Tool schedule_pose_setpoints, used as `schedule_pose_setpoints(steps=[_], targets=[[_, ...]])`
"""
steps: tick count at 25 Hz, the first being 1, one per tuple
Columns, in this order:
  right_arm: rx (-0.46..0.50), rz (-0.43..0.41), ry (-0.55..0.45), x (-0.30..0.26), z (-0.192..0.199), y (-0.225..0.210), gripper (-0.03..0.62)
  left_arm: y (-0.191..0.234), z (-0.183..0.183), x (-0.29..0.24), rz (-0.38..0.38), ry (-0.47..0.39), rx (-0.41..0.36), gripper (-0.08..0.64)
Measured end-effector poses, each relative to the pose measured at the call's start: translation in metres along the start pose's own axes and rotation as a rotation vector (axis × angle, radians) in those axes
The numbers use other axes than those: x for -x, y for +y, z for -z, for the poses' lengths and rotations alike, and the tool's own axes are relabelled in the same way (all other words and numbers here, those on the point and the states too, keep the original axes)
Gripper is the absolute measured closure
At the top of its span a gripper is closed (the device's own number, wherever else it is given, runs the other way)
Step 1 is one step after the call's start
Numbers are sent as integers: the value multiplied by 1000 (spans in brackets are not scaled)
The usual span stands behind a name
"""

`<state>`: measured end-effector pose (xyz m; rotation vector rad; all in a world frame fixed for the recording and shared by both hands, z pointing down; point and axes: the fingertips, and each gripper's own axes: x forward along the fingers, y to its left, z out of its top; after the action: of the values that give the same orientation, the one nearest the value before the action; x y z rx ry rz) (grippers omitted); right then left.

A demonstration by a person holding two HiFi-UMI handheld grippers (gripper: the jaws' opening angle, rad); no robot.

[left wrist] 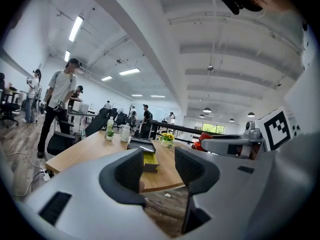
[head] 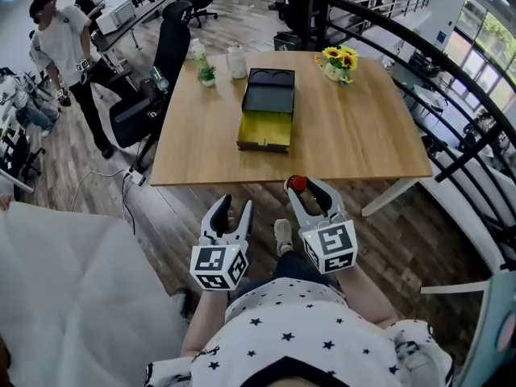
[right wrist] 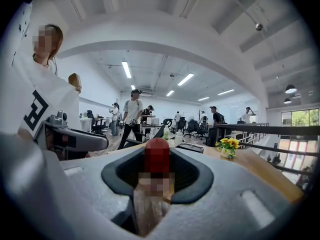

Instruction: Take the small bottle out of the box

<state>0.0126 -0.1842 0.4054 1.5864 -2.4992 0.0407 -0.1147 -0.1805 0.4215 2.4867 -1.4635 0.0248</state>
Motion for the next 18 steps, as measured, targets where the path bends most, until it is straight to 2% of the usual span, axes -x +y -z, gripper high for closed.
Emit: schedule_pose_setpoints(steps=[18], targets=[[-3, 3, -17, -3, -7, -1, 451, -1, -2, -2, 5, 1, 3, 383]])
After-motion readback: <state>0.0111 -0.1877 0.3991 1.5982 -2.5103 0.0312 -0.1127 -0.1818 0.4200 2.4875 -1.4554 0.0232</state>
